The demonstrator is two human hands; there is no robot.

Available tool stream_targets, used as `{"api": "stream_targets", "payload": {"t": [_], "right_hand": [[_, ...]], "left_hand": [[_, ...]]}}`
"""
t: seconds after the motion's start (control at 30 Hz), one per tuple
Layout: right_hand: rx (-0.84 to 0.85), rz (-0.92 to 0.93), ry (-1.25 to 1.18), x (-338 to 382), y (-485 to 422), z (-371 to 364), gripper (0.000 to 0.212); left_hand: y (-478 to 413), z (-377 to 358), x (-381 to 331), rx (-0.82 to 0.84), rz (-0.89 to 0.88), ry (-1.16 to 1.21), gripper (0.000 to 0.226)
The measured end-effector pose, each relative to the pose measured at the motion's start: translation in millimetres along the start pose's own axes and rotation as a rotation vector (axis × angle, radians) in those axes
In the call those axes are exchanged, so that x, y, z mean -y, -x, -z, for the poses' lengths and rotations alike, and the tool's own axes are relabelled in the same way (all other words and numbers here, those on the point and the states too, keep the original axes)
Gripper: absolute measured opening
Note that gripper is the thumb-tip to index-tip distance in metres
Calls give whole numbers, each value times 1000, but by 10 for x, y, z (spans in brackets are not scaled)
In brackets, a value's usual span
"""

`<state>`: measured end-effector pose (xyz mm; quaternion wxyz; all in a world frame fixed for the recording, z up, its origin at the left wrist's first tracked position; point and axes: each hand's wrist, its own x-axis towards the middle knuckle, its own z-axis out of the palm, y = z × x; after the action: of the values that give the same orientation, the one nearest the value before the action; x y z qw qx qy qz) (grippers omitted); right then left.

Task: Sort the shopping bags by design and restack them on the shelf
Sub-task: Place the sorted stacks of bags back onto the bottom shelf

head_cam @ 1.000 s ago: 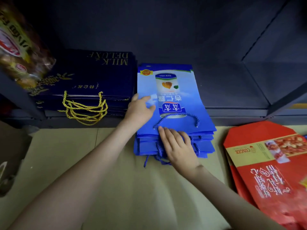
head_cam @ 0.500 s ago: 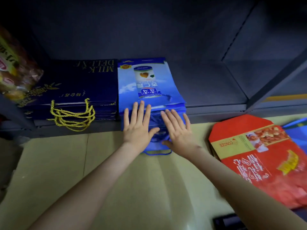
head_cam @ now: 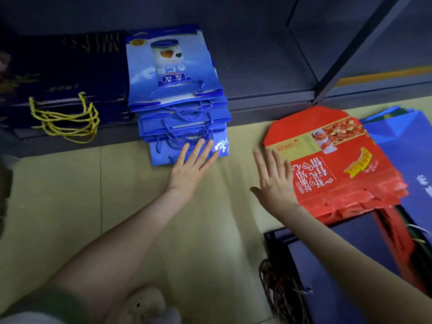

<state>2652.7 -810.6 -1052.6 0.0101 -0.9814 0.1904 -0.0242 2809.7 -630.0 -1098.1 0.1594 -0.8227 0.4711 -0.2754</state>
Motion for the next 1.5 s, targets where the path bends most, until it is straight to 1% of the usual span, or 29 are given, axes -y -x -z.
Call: {"api": "stream_targets", "payload": {"t": [0.07, 0.13, 0.17, 0.2, 0.27, 0.3, 0.37, 0.43, 0.5, 0.6, 0.67, 0.77, 0.8, 0.83, 0.93, 1.03, 1.1, 1.13, 1.2, 1.23, 1.27, 1.3, 1.37, 1.4, 1.43, 1.5], "right_hand": [[-48, 8, -43, 357, -306, 84, 115], [61, -48, -124, 632, -559, 83, 112], [64, -34, -85, 740, -632, 64, 115], [34, 53, 18, 829, -666, 30, 119], [-17, 307, 306, 991, -673, -60, 122], [-65, 409, 375, 1063, -663, -107, 118], [-182, 565, 430, 1197, -667, -190, 104], [-240, 628, 484, 1240, -739, -285, 95], [-270, 611, 509, 1186, -869, -397, 97], [-307, 563, 548, 1047, -1091, -550, 105], [-300, 532, 532, 961, -1194, -607, 107], [-261, 500, 504, 972, -1243, -685, 115], [-273, 496, 502, 994, -1246, -724, 115], [-292, 492, 495, 1015, -1258, -761, 112], [-378, 499, 450, 1028, -1320, -827, 100], [-446, 534, 405, 996, -1328, -847, 104], [-491, 498, 313, 982, -1309, -821, 109], [-501, 465, 265, 971, -1303, -796, 113], [-507, 435, 211, 930, -1320, -721, 120], [-500, 439, 202, 907, -1355, -670, 123], [-484, 444, 199, 883, -1409, -609, 126], [-458, 445, 201, 864, -1474, -545, 129], [-384, 438, 207, 842, -1616, -408, 128], [-348, 435, 215, 841, -1679, -359, 124], [-327, 439, 226, 840, -1733, -323, 117], [-339, 469, 251, 836, -1825, -280, 93]], "left_hand": [[79, -113, 210, -33, 8, -60, 61], [214, -173, 445, -60, 33, -58, 62], [316, -144, 561, -52, 70, -36, 65], [423, -88, 657, -35, 119, -2, 68], [599, 53, 786, 24, 192, 75, 76], [646, 116, 827, 39, 195, 104, 78], [678, 154, 861, 36, 161, 109, 77], [640, 85, 849, 19, 126, 105, 75], [536, -55, 820, -4, 99, 102, 76], [337, -324, 821, -34, 78, 88, 84], [245, -434, 800, -16, 69, 89, 91], [185, -544, 679, 31, 62, 71, 105], [173, -591, 638, 19, 72, 60, 105], [155, -643, 613, -10, 85, 48, 99], [107, -754, 646, -120, 87, 15, 67], [95, -711, 722, -147, 80, 46, 57], [107, -659, 756, -190, 116, 55, 54], [111, -629, 783, -193, 138, 59, 61], [80, -560, 860, -148, 155, 79, 96], [39, -520, 918, -97, 157, 85, 115], [-25, -477, 982, -40, 160, 82, 129], [-102, -444, 1040, 9, 170, 69, 136], [-275, -397, 1136, 56, 209, 83, 138], [-356, -378, 1174, 71, 228, 90, 137], [-424, -372, 1200, 88, 240, 87, 136], [-510, -374, 1202, 128, 256, 41, 129]]}}
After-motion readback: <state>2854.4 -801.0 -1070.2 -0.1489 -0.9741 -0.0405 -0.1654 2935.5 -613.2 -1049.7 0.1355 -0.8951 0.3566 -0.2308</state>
